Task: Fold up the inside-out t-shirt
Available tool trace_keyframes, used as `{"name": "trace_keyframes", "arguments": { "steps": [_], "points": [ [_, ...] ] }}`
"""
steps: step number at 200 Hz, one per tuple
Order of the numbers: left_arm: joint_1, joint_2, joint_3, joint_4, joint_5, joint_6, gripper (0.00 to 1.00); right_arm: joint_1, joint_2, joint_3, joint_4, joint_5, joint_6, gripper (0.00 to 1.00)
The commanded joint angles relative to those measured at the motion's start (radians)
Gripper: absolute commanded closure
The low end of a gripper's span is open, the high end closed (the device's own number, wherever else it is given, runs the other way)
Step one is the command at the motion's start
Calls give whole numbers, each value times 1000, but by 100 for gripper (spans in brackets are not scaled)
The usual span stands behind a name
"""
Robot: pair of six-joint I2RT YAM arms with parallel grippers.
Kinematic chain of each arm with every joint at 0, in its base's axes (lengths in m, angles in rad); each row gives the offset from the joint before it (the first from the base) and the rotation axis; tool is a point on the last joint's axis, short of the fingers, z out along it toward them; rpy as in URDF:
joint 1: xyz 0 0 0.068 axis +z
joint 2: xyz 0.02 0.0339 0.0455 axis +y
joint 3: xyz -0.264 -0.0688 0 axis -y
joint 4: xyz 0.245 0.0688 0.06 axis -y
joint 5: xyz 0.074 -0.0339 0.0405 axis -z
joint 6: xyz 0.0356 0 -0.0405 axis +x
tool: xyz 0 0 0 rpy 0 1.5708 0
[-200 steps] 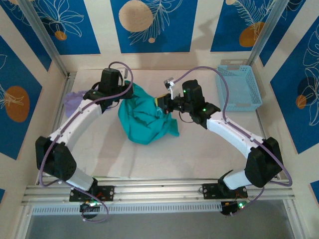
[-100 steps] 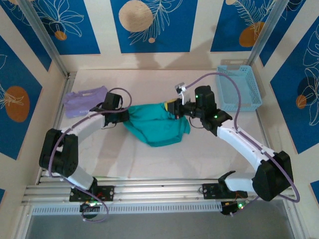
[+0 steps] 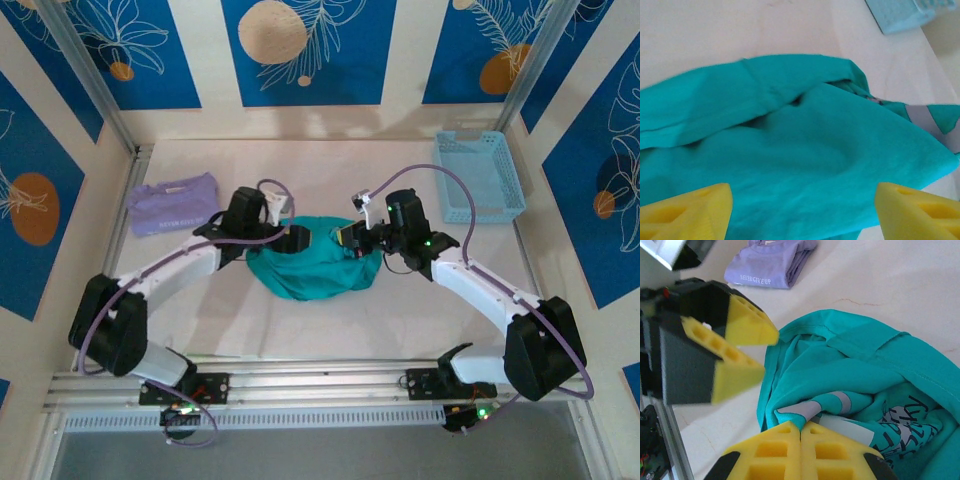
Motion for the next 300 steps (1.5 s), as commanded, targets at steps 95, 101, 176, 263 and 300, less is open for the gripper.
{"name": "trace_keyframes", "arguments": {
  "steps": [95,101,176,263,300],
  "points": [
    [111,121,235,13,-38,-90,100,-29,19,501,-205,43,-7,100],
    [126,104,245,-1,-76,-109,100,-29,16,530,-206,38,-10,100],
    [162,-92,-6,81,-49,-163,82,-21,-51,272,-107,8,-28,100],
    [-63,22,27,117,-26,4,36,-17,14,171,-56,14,-2,100],
    [-63,126,89,166,38,-10,62,-18,8,204,-73,19,-10,100]
  ]
}}
